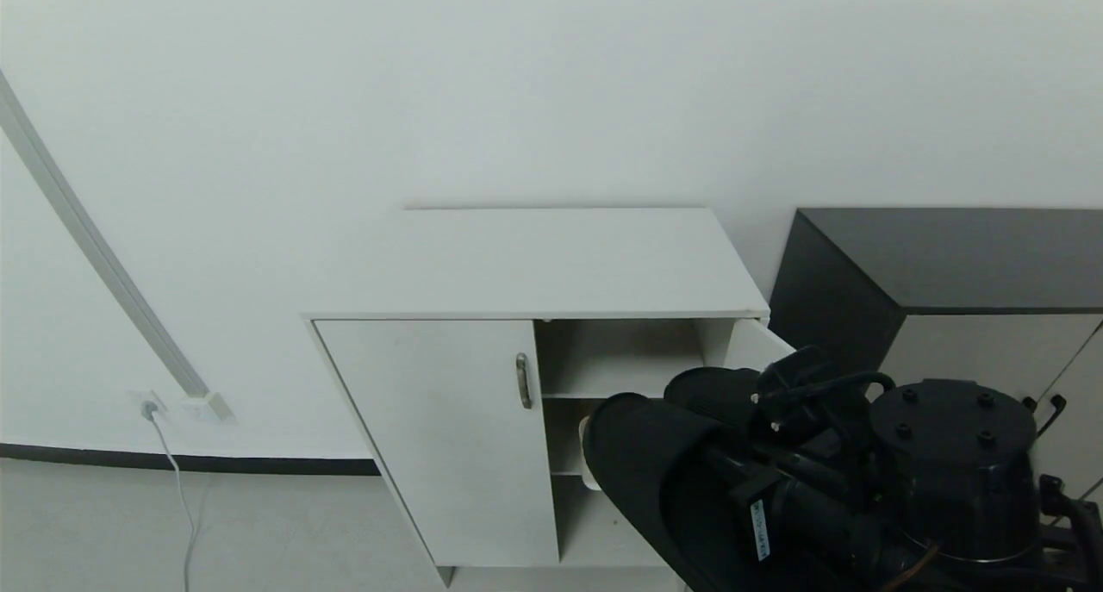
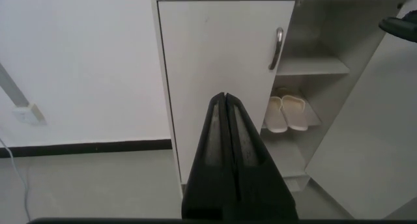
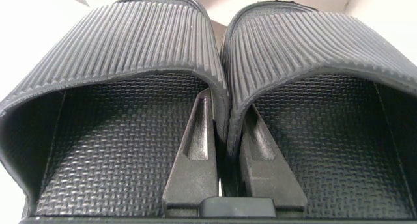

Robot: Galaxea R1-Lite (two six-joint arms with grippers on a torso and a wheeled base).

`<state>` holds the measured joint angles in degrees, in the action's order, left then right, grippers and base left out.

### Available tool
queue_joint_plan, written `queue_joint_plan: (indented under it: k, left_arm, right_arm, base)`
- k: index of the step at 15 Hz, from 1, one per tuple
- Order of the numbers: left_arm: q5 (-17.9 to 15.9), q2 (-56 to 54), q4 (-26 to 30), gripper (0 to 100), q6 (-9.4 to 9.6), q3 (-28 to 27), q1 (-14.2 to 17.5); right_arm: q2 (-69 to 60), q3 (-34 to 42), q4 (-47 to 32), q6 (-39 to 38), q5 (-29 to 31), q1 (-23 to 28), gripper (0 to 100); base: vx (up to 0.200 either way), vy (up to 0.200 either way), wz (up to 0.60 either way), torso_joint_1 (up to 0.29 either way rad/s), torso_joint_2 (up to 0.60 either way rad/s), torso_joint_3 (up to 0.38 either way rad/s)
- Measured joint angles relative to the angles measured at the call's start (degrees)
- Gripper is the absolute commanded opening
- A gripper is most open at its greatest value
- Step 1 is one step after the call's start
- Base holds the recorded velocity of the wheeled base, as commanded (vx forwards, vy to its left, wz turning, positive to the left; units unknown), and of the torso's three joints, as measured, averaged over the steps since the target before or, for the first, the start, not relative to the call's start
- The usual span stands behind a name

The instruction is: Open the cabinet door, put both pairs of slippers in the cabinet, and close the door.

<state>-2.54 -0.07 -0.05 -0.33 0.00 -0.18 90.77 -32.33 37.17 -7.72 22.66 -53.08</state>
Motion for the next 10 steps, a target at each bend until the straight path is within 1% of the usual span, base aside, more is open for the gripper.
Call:
queue_joint_plan:
  k: [4,10]
  left_arm:
    - [-0.02,0.00,-0.02,0,0.00,0.00,0.00]
    - [-0.02,0.00,-0.02,0,0.00,0.00,0.00]
  right_arm:
    - [0.00,0.00,0.05,0.00,0.00,-0.06,0]
    - [-0.01,0.06,0.05,0.00,0.02,-0.15,0]
  base:
    - [0.000,0.000,0.00,-0.216,0.53,0.312]
    - [0.000,0.000,0.00,-0.184,0.51,0.321]
